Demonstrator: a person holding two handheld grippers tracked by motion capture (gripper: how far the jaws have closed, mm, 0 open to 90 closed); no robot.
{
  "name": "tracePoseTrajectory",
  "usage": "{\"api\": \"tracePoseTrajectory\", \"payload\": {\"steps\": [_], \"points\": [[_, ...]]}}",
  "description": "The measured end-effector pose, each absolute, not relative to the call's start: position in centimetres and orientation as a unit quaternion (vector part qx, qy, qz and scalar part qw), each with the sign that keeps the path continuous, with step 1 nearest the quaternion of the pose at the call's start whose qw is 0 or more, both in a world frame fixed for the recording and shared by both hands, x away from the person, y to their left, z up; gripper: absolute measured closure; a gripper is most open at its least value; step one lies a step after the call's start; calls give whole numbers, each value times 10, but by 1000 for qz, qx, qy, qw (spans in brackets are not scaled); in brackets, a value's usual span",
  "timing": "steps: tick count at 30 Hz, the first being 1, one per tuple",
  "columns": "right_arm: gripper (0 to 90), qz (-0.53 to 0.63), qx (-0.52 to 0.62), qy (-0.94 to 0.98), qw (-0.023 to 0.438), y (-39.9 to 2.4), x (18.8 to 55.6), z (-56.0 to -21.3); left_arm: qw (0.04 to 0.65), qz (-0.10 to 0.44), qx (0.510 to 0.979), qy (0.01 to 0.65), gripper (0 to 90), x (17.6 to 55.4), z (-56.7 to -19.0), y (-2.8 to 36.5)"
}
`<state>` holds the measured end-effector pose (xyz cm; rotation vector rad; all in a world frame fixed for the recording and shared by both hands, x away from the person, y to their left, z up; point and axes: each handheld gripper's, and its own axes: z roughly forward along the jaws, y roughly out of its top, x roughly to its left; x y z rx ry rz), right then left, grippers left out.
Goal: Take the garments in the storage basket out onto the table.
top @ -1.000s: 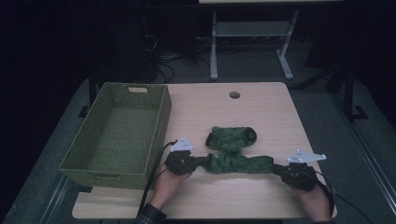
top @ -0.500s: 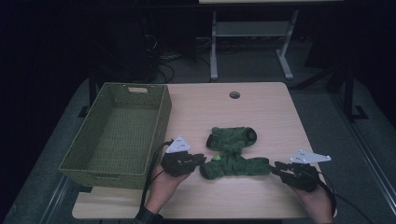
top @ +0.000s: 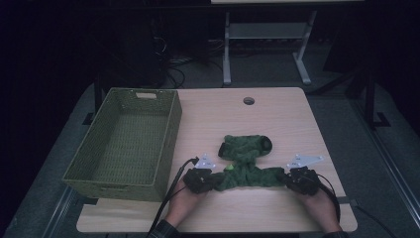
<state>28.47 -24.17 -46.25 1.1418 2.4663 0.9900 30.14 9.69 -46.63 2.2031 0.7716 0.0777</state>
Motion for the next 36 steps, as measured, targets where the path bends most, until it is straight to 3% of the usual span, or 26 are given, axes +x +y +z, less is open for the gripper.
{"api": "tracePoseTrajectory", "payload": {"steps": [8,26,28,29,31,36], "points": [[900,330,392,852,107,-246,282,-465,384,24,871,306,898,306,-469,103],[900,335,378,857,102,-260,226,-465,395,-33,870,294,895,275,-470,121],[898,334,375,859,102,-259,226,-465,400,-34,868,291,849,276,-469,121],[832,335,371,860,100,-258,228,-464,407,-37,866,290,810,277,-466,121],[783,342,367,859,101,-257,229,-461,412,-32,865,286,749,277,-460,120],[711,353,371,852,106,-255,235,-453,429,-25,857,285,640,281,-447,120]]}}
